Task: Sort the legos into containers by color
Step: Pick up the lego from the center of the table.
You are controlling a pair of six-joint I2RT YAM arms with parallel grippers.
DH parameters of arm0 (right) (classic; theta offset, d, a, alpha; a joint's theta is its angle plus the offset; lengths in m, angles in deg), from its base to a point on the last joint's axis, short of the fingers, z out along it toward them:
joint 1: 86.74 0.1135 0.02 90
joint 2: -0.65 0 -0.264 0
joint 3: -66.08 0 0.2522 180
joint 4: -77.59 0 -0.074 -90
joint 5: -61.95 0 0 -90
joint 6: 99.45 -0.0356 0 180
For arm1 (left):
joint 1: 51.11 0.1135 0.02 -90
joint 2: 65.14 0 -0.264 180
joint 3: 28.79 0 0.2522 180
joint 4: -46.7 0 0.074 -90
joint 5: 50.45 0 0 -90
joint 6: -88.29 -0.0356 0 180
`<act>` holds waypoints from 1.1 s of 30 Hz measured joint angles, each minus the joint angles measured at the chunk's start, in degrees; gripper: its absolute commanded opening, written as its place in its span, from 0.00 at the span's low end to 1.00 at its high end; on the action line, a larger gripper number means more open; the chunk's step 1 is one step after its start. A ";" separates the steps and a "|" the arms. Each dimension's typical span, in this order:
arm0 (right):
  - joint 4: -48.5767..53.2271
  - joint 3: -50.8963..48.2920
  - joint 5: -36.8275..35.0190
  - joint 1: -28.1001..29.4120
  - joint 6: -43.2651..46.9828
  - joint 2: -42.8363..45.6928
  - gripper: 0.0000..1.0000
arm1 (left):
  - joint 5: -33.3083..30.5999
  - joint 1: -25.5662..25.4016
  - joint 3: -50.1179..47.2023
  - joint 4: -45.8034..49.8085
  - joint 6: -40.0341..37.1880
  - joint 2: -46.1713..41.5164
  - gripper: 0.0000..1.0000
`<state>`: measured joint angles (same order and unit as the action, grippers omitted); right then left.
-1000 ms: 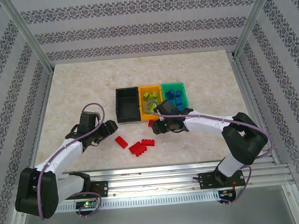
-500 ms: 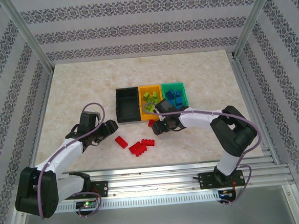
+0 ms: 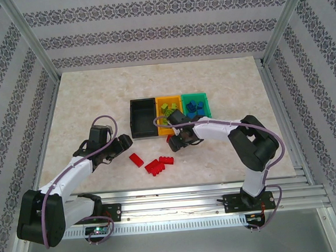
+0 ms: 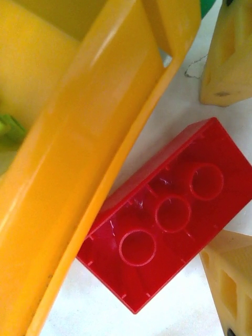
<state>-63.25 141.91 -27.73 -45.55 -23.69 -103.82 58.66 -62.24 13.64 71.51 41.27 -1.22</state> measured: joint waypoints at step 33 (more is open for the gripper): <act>-2.34 7.15 -0.15 4.33 6.54 -3.21 0.30 | 0.22 0.00 -1.18 -1.27 0.85 -0.02 0.76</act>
<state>-65.58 149.05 -27.88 -41.22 -17.16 -107.03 58.88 -62.24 12.46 70.24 42.12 -1.24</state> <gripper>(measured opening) 0.304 0.757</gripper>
